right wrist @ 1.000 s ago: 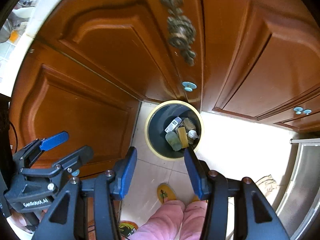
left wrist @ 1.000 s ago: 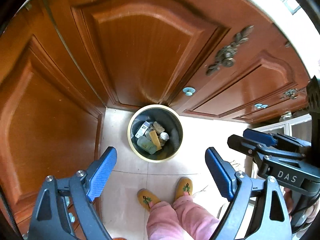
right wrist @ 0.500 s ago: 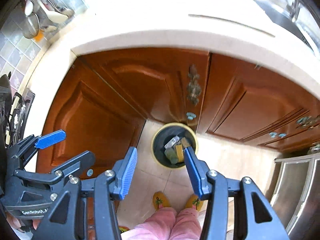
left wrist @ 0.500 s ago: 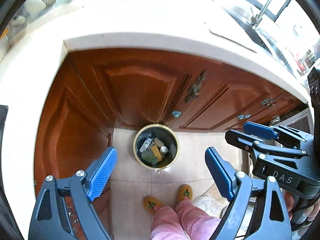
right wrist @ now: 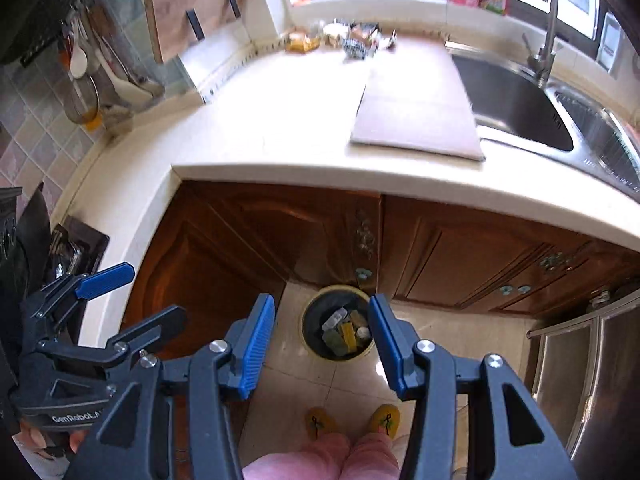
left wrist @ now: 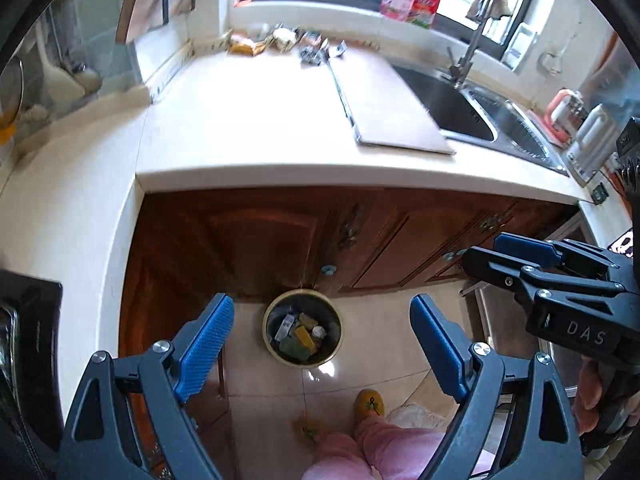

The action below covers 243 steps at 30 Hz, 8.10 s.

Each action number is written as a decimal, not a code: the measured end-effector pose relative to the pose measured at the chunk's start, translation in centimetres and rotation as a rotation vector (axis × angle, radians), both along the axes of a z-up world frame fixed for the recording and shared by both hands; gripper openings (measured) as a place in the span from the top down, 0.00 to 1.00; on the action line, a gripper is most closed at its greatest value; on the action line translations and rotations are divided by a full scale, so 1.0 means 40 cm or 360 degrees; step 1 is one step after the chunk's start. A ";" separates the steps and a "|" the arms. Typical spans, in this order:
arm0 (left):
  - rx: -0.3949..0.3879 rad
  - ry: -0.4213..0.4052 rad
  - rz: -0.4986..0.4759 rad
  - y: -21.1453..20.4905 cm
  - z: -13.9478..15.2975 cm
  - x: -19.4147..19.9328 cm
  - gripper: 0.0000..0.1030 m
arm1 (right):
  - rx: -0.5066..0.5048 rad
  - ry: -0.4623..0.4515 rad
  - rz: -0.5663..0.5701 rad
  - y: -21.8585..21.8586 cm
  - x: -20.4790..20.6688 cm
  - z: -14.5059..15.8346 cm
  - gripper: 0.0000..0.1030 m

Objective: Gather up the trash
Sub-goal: 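Raise both open tools back up over the counter trash, then grasp the black-white snack wrapper with left tool while right tool grasps the green packet, then carry the wrapper and green packet down over the floor trash bin, then open both tools to drop the wrapper and packet into the bin, then raise both open tools back up over the counter trash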

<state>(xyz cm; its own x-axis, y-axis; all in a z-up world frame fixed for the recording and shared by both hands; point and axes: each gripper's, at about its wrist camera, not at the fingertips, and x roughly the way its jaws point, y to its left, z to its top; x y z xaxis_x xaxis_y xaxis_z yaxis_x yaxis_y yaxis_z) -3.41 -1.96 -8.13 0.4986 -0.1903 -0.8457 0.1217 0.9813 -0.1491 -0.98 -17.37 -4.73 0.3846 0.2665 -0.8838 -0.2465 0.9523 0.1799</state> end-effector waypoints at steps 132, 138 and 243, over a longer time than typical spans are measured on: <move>-0.0233 0.0081 0.0201 -0.003 0.006 0.793 0.66 | 0.0458 0.0092 -0.0050 -0.047 0.783 -0.015 0.81; -0.0245 0.0091 0.0103 -0.007 0.008 0.623 0.66 | 0.0477 0.0074 -0.0099 -0.039 0.583 0.007 0.81; -0.0138 0.0337 0.0171 0.044 -0.330 0.077 0.08 | 0.0301 0.0489 -0.0244 -0.029 0.059 -0.422 0.54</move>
